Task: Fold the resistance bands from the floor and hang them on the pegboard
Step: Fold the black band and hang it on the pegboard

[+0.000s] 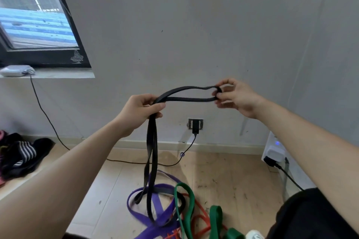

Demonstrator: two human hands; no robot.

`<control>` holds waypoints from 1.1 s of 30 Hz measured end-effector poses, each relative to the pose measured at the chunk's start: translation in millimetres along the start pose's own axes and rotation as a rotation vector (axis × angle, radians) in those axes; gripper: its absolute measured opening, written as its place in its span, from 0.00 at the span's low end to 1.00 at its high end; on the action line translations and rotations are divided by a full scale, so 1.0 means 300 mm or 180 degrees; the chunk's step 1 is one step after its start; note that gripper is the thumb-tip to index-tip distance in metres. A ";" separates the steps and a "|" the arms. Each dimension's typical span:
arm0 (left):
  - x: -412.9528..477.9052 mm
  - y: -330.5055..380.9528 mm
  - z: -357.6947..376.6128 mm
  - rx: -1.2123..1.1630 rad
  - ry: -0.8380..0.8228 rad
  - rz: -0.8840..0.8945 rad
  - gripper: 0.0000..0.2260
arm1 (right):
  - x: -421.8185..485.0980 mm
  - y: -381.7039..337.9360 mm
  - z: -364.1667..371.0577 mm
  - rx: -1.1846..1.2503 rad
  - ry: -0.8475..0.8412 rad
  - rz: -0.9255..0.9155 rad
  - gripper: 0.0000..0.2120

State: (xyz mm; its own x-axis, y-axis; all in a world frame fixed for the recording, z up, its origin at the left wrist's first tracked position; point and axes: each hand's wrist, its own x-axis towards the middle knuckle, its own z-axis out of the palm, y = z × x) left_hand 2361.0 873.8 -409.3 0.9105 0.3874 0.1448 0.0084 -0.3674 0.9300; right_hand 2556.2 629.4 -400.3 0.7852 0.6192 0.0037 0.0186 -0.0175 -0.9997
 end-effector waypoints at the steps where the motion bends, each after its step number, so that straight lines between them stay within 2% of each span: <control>1: 0.001 0.003 0.002 -0.0071 0.0068 0.0020 0.05 | -0.002 0.016 -0.006 -0.0536 -0.0175 0.0080 0.12; 4: 0.002 0.015 0.011 -0.0102 0.0088 0.0111 0.06 | -0.011 0.028 0.006 -0.1718 -0.0447 0.0082 0.15; 7: -0.008 0.034 0.036 0.0022 -0.0081 0.0178 0.06 | -0.027 -0.004 0.064 -0.1836 -0.0513 -0.0403 0.25; 11: -0.018 0.058 0.068 0.0120 -0.0269 0.0315 0.05 | -0.065 -0.032 0.182 -0.2063 -0.1053 -0.0767 0.34; 13: -0.019 0.065 0.071 0.0137 -0.0331 0.0373 0.05 | -0.075 -0.023 0.234 -0.2021 -0.1192 -0.0938 0.29; 15: -0.022 0.064 0.067 0.0137 -0.0385 0.0398 0.06 | -0.082 -0.017 0.263 -0.1881 -0.1166 -0.1119 0.19; 18: -0.027 0.053 0.049 0.0240 -0.0460 0.0409 0.07 | -0.092 -0.039 0.260 -0.1762 -0.1082 -0.1059 0.11; 22: -0.033 0.028 0.049 0.0562 -0.0597 0.0339 0.05 | -0.098 -0.067 0.248 -0.1672 -0.0970 -0.1123 0.08; 25: -0.035 0.008 0.050 0.0739 -0.0647 0.0193 0.03 | -0.097 -0.093 0.235 -0.1302 -0.0742 -0.1268 0.04; 29: -0.036 0.001 0.030 0.0580 -0.0586 0.0069 0.04 | -0.072 -0.129 0.168 -0.0550 -0.0224 -0.1356 0.06; 33: -0.027 0.026 0.020 0.0216 -0.0343 -0.0024 0.01 | -0.052 -0.133 0.108 -0.0103 0.0015 -0.1296 0.06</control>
State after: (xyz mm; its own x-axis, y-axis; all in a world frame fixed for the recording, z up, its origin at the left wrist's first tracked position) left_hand 2356.3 862.7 -405.2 0.9494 0.2985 0.0973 0.0401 -0.4228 0.9054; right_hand 2523.3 645.8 -361.4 0.7125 0.5771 0.3992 0.3480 0.2034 -0.9152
